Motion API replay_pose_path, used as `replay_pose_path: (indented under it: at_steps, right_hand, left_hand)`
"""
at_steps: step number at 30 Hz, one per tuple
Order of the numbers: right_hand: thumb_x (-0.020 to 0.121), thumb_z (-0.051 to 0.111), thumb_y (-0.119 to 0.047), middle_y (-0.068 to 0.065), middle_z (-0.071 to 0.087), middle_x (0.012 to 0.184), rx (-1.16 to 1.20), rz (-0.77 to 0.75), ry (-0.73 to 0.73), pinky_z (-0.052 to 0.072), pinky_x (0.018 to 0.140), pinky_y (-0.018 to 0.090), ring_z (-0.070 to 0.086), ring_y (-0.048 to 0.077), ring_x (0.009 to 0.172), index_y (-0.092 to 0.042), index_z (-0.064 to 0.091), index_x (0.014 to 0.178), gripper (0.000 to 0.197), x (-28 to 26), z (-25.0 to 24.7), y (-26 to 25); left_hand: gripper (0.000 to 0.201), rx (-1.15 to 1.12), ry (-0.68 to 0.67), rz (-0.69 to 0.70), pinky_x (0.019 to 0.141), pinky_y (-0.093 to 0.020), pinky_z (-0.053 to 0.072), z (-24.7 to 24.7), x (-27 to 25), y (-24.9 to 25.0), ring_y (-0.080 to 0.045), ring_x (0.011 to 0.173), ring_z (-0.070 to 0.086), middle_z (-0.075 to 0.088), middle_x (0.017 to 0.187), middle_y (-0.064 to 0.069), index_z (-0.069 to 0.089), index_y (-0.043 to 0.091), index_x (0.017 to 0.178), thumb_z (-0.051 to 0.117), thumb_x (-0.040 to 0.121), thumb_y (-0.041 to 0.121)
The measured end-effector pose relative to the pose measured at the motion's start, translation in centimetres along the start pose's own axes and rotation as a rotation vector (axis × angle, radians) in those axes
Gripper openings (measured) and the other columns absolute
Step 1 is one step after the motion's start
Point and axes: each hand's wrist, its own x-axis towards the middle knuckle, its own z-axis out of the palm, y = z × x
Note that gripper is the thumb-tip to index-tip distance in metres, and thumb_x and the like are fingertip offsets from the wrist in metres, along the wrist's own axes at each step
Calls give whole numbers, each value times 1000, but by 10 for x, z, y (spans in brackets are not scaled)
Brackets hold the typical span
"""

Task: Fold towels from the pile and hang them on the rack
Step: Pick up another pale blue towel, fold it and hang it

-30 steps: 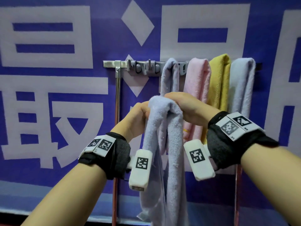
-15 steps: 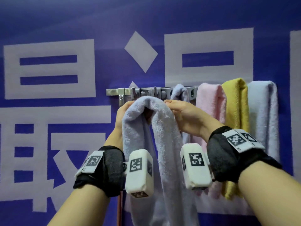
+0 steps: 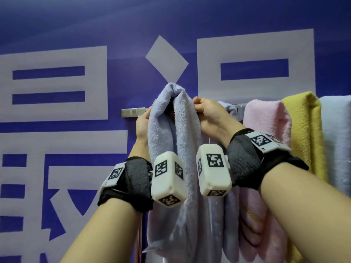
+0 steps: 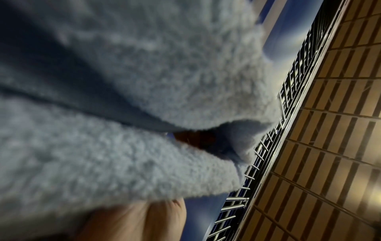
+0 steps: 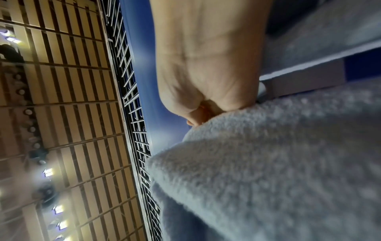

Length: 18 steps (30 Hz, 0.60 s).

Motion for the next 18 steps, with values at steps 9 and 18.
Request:
replay_pose_path:
  at_steps: [9,18]
  right_hand:
    - [95,38,-3,6,53,60,-70,49,116,49,52,28,55,15,55,-10,47,71,27,21,-6,-2]
    - [94,38,0,8,57,68,-174,76,77,52,51,22,58,16,52,-9,56,72,30,14,-22,27]
  left_hand:
    - [23,-3,-5,-201,93,-28,45,-29,19,-16,-14,103,59,59,103,-1,55,16,107,45,96,33]
    - [48,351,-26,-356,49,-15,48,-32,10,-32,-17,59,61,65,52,-5,63,5,56,40,96,15]
